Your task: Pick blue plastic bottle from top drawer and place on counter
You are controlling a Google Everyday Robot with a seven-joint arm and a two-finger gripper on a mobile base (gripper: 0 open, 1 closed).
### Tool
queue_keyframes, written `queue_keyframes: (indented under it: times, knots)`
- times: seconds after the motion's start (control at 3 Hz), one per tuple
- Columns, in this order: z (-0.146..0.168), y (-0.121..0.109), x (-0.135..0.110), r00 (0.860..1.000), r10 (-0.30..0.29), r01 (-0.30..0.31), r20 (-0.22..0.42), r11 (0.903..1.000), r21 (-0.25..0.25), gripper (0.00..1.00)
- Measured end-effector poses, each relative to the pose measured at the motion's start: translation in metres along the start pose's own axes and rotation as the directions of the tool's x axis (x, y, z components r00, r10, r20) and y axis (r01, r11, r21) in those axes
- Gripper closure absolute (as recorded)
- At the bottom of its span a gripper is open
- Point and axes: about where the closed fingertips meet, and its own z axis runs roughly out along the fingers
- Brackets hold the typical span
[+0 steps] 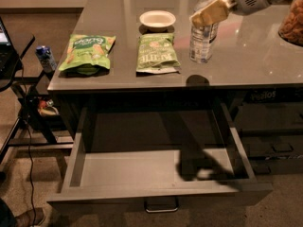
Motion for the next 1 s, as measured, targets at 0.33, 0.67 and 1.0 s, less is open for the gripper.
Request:
queue_keyframes:
  times: [0.33,0.67,1.0]
  knots:
    - [-0.011,-0.027,0.013,0.999,0.036,-0.035,-0.007,0.9981,0.051,1.00]
    - [-0.028,-0.059,0.033,0.997,0.080,-0.079,-0.004,0.9920,0.098,1.00]
    - [-0.029,-0.074,0.043,0.992,0.126,-0.125,-0.005,0.9864,0.107,1.00]
